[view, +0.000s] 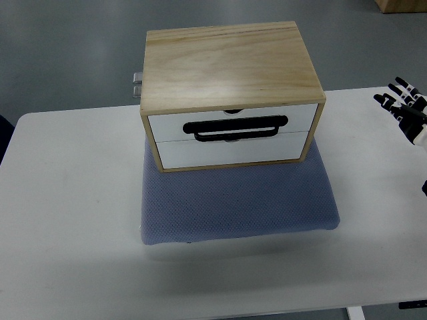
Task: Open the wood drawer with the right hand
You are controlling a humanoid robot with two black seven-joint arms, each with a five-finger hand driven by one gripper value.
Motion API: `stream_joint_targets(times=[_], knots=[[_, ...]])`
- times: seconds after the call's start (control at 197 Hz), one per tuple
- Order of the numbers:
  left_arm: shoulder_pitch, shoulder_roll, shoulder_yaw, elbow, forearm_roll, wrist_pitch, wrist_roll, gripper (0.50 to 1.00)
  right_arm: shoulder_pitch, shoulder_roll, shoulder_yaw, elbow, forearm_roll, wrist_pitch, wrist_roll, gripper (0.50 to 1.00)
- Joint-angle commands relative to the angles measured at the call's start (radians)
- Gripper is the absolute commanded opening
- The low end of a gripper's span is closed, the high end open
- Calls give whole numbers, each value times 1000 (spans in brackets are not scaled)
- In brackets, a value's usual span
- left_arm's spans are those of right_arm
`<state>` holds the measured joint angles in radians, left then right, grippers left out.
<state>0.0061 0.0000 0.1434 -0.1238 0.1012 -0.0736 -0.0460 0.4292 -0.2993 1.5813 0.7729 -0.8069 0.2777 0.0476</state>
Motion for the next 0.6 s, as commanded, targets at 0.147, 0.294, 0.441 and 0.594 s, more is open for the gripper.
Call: stream_joint_targets(times=[0.147, 0.294, 0.441, 0.594], knots=[[0, 0, 1, 1, 0, 0, 0, 1000, 0, -24, 0, 11, 0, 0, 1, 944], [0, 0, -1, 1, 0, 0, 0, 1000, 0, -63, 0, 35, 0, 0, 1, 944], [0, 0, 1, 0, 0, 0, 0, 1000, 3, -130, -6, 62, 6, 54, 14, 942], [0, 0, -1, 1, 0, 0, 0, 1000, 23, -201, -17, 111, 6, 135, 26, 942]])
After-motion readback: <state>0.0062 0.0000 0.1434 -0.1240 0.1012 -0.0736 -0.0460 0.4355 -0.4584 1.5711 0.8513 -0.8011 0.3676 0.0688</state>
